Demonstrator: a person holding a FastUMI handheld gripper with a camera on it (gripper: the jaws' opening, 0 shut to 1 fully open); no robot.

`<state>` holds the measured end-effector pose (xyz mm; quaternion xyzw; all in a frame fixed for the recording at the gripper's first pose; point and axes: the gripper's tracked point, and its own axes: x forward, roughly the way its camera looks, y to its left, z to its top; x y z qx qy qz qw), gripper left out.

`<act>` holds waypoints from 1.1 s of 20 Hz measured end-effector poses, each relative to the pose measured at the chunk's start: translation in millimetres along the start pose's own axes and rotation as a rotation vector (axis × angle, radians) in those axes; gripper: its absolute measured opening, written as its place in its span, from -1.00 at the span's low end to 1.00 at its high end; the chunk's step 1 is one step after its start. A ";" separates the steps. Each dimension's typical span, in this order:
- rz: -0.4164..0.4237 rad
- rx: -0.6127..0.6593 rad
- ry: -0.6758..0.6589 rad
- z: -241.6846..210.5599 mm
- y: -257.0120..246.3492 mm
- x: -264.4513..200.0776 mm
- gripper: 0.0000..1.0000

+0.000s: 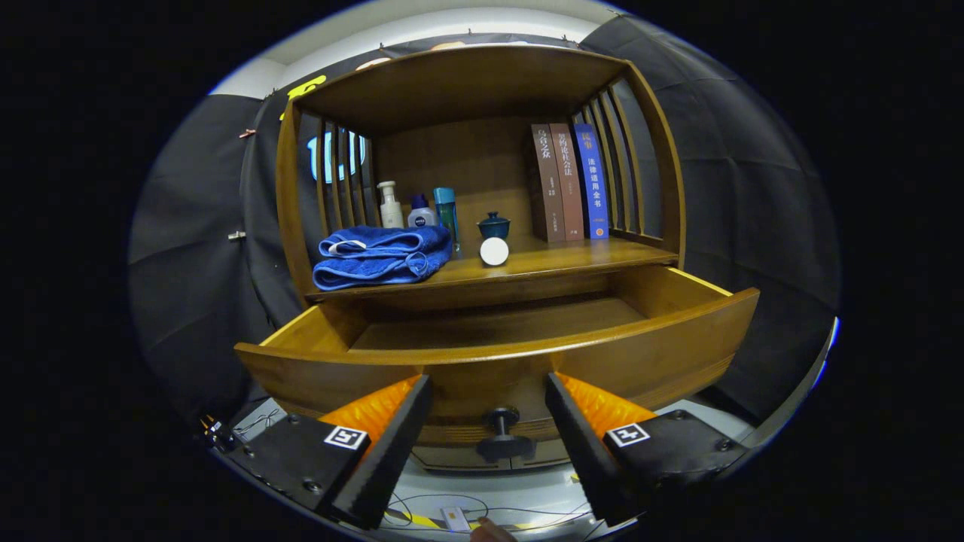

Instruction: Pull open the drawer, take out the items inside it, and place them on the countertop above the cabinet.

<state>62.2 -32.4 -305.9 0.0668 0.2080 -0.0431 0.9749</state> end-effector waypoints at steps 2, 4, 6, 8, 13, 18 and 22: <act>0.002 -0.001 0.002 2.3 -0.3 11.9 1.00; 0.002 -0.003 -0.001 5.6 0.0 22.3 1.00; 0.004 0.007 0.000 7.7 0.2 30.5 1.00; 0.004 0.008 -0.002 10.6 0.8 40.4 1.00; 0.003 0.009 -0.010 15.7 -0.2 64.3 1.00; 0.001 0.010 -0.003 18.5 -5.5 89.1 1.00; -0.003 0.010 -0.006 22.1 -6.9 107.8 1.00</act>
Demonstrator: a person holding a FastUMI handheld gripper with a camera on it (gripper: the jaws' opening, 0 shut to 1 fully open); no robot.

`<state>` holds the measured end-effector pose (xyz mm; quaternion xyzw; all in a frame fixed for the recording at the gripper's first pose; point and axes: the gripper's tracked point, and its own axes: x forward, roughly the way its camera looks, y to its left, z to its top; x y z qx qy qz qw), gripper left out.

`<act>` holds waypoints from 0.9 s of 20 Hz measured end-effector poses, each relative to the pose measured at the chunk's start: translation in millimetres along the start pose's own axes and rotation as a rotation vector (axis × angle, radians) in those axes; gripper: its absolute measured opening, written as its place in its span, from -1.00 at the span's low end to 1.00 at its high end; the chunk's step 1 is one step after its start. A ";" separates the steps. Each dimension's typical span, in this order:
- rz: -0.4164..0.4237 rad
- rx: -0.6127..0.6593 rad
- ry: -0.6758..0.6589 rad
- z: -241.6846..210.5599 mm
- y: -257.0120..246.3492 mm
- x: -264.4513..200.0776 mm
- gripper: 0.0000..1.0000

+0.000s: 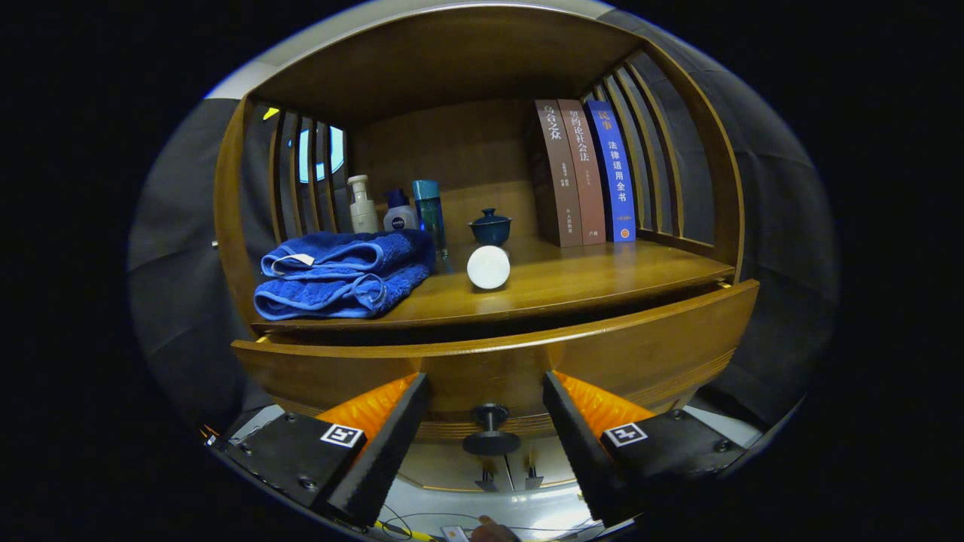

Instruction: Pull open the drawer, take out the items inside it, and place them on the countertop above the cabinet.

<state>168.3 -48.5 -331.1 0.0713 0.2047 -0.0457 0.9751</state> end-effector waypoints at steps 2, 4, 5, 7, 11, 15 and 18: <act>-0.002 0.002 0.001 2.0 -0.1 7.6 1.00; -0.004 0.006 0.003 4.4 0.8 15.0 1.00; -0.009 0.006 0.004 4.5 1.1 15.8 1.00; -0.017 0.000 0.002 4.5 1.5 17.6 1.00; -0.012 0.003 0.007 8.0 2.0 15.2 0.99; -0.013 -0.020 -0.063 45.3 2.7 -11.9 1.00; 0.008 -0.055 -0.139 101.3 13.4 -41.8 1.00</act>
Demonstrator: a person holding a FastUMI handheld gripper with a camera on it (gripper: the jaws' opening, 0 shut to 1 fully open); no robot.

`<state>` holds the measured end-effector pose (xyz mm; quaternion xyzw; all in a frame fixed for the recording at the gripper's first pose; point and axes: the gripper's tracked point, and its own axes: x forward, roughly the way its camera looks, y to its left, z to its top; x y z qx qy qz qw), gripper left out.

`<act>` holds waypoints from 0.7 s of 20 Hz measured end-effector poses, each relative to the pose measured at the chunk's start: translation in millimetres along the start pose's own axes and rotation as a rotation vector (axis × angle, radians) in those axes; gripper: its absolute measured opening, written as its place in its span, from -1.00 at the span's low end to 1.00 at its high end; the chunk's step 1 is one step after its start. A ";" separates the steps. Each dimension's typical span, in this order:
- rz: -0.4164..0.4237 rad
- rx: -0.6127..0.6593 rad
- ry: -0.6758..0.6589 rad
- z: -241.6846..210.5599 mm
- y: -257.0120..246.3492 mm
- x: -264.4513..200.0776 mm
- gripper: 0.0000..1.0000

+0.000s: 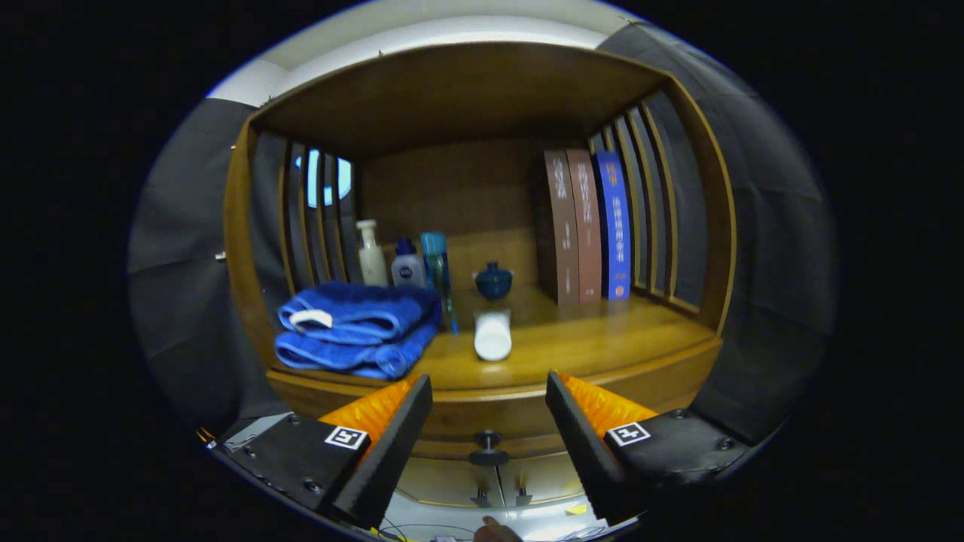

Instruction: Pull open the drawer, take out the items inside it, and place them on the countertop above the cabinet.

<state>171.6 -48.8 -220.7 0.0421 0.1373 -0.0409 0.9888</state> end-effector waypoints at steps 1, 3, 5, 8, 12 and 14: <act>0.007 -0.014 -0.030 24.9 2.7 -11.5 1.00; 0.030 -0.039 -0.103 77.1 11.3 -40.7 0.99; 0.051 -0.059 -0.172 116.7 20.7 -70.5 0.98; 0.053 -0.073 -0.197 144.8 21.7 -110.9 0.97; 0.059 -0.033 -0.222 166.6 18.2 -152.5 0.96; 0.052 -0.022 -0.232 169.8 13.5 -163.9 0.96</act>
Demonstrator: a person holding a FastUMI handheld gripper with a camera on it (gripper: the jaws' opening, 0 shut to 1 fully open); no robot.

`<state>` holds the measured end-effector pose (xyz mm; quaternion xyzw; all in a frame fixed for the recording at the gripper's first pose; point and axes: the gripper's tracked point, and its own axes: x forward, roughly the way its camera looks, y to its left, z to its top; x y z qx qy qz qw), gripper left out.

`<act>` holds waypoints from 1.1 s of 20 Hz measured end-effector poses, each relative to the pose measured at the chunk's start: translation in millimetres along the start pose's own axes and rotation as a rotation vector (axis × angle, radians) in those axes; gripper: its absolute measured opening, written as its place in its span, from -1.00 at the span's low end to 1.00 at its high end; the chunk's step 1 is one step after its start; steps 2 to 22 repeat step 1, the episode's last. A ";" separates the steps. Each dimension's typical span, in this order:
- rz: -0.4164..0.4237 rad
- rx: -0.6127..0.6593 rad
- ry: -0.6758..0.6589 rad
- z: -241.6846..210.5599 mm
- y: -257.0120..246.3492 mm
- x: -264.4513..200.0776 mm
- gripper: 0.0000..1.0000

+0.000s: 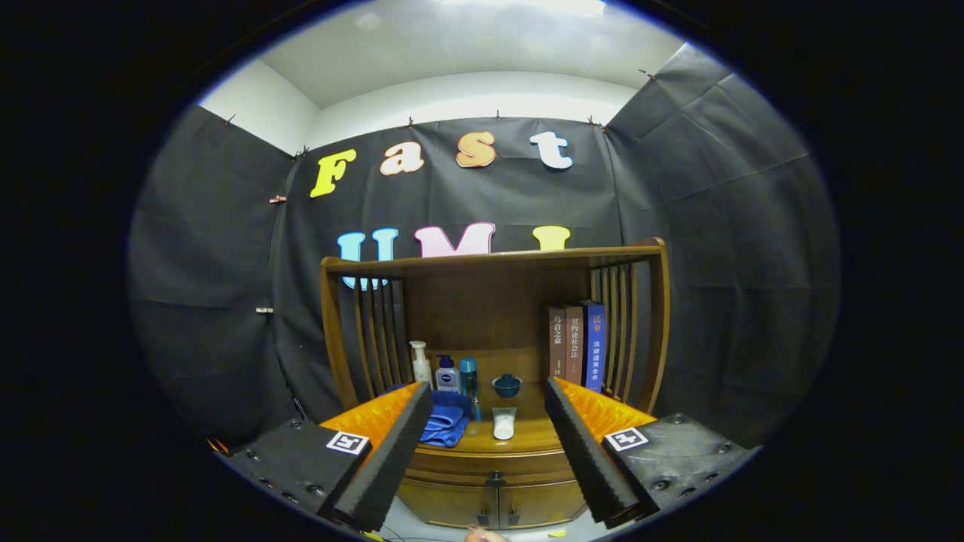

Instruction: Pull open the drawer, take out the items inside it, and place them on the countertop above the cabinet.

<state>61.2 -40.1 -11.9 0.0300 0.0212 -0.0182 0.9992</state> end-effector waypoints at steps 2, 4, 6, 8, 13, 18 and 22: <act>-0.001 -0.003 -0.001 1.2 -0.7 -3.9 0.96; -0.001 -0.003 -0.001 1.2 -0.7 -3.9 0.96; -0.001 -0.003 -0.001 1.2 -0.7 -3.9 0.96; -0.001 -0.003 -0.001 1.2 -0.7 -3.9 0.96; -0.001 -0.003 -0.001 1.2 -0.7 -3.9 0.96; -0.001 -0.003 -0.001 1.2 -0.7 -3.9 0.96; -0.001 -0.003 -0.001 1.2 -0.7 -3.9 0.96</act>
